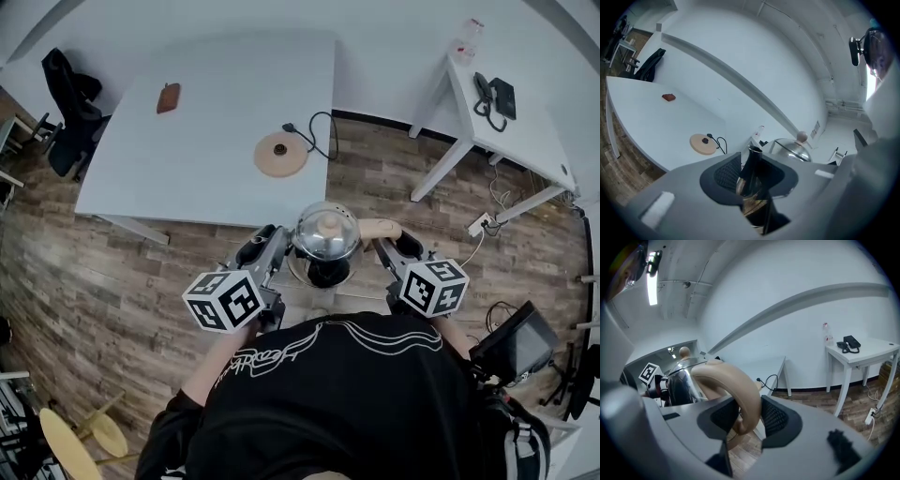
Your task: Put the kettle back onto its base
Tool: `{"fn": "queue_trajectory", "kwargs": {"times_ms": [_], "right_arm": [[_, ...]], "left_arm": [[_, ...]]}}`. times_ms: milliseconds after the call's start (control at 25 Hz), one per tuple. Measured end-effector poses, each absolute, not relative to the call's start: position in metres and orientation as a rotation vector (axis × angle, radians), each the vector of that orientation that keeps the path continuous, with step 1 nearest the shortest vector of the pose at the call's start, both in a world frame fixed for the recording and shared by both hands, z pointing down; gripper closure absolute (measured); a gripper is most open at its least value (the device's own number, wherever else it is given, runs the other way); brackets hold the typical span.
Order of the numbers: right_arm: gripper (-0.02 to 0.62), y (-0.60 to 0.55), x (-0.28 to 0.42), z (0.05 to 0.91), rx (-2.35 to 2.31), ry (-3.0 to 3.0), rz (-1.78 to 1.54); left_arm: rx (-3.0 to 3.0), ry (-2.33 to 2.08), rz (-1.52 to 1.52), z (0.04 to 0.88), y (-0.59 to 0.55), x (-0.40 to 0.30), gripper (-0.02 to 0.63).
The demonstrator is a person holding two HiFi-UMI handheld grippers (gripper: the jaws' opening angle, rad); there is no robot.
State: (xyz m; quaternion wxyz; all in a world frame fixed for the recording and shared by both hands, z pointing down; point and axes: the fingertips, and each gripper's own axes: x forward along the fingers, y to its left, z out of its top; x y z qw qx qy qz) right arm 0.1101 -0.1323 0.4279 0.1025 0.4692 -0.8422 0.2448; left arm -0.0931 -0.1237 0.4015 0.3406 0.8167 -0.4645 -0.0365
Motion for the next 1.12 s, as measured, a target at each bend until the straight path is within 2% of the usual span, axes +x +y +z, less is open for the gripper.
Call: {"fn": "queue_trajectory", "kwargs": {"times_ms": [280,1120], "right_arm": [[0.446,-0.154,0.101,0.436,1.335,-2.534,0.729],[0.446,-0.345,0.042,0.471,1.043,-2.547,0.759]], "left_arm": [[2.115,-1.260,-0.100,0.405,-0.138,-0.102,0.512],[1.899,-1.402,-0.064,0.445,-0.294,-0.153,0.515]]}}
